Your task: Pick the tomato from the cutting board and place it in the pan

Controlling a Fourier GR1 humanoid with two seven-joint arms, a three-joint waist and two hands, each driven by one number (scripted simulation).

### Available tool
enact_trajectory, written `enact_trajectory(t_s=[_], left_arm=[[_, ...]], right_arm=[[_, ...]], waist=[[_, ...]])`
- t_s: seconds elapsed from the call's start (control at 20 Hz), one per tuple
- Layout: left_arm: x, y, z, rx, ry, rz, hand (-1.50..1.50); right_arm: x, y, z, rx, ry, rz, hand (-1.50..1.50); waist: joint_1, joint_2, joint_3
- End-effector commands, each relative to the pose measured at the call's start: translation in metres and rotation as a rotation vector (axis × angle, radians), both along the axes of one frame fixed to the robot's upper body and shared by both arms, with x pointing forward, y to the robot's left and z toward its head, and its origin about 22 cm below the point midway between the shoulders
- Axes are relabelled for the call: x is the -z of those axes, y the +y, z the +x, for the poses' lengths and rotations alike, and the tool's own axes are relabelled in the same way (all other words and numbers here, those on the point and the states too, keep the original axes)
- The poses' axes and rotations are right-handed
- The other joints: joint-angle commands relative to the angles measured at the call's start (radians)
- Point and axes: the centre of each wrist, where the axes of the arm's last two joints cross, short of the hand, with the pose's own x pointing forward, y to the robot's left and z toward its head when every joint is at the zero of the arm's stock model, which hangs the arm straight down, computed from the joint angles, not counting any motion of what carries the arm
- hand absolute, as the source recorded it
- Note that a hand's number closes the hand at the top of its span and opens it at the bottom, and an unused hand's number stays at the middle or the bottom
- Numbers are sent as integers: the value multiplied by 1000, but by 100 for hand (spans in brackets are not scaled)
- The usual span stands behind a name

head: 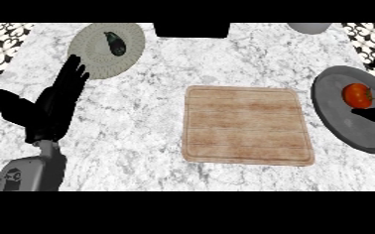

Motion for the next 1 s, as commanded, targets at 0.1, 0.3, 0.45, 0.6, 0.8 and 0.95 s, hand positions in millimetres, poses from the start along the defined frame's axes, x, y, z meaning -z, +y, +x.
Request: enact_trajectory(t_s=[0.1, 0.3, 0.45, 0.6, 0.8, 0.95], left_arm=[[1, -4, -3, 7, 5, -13, 0], [6, 10, -7, -18, 2, 2, 0], [5, -1, -7, -14, 6, -5, 0], [13, 15, -11, -27, 11, -11, 0], [9, 5, -8, -20, 20, -18, 0], [9, 1, -4, -45, 1, -9, 0]], right_arm=[[-14, -31, -18, 15, -162, 280, -150], [-29, -74, -60, 34, -222, 463, -150], [-43, -99, -87, 10, -225, 544, -150], [-29, -113, -125, -21, -268, 618, -150], [-42, -128, -146, -80, -222, 657, -150], [-53, -139, -164, -100, -247, 649, -150]], waist=[[-8, -1, 0], [-20, -4, 0], [-15, -2, 1], [-21, -1, 2], [-19, -3, 4], [-34, -5, 3]])
